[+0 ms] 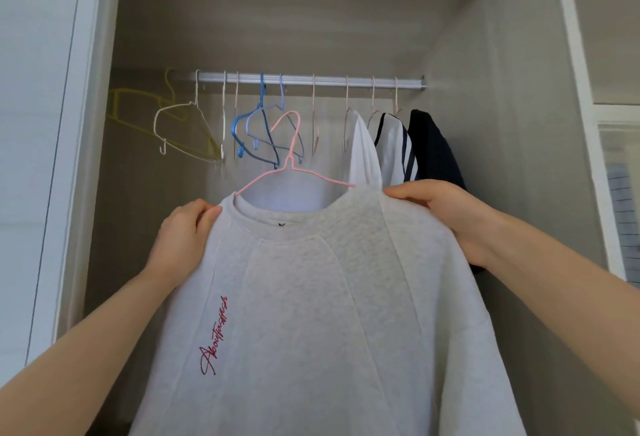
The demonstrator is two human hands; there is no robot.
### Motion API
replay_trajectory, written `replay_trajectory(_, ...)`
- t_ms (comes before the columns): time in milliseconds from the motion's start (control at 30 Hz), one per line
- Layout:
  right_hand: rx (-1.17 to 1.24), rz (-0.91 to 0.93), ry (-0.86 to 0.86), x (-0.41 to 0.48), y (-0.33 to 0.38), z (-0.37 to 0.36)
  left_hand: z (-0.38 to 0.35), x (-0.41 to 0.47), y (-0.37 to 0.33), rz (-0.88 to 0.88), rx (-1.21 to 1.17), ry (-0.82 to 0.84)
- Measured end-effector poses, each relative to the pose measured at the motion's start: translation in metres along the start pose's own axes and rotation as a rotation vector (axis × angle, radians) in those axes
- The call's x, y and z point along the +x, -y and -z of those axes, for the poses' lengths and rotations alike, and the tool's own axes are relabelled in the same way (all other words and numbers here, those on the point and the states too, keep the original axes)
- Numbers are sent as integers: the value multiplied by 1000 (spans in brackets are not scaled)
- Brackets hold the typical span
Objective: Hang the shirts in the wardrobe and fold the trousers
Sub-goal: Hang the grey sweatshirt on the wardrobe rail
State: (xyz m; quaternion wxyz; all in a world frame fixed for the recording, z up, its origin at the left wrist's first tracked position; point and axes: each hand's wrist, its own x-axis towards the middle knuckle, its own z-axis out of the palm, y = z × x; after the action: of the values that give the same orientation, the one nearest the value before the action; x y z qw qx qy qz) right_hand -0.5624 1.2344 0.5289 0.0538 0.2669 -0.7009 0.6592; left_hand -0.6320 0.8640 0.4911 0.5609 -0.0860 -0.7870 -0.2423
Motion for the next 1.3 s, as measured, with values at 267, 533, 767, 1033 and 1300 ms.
replay_trajectory(267, -260, -28, -18, -11, 17, 2, -17, 21, -8, 77, -119, -58)
replay_trajectory(533, 205, -37, -81, -25, 21, -16, -40, 31, -22, 130, -118, 6)
replay_trajectory(767, 281, 145, -161, -37, 44, -15, -61, 32, -63, 261, -547, 198)
replay_trajectory(1033, 172, 229, -337, -41, 62, -17, -76, 23, -117, 130, -737, 499)
replay_trajectory(1300, 38, 280, -465, -4, 73, -43, -59, 9, -153, 37, -860, 630)
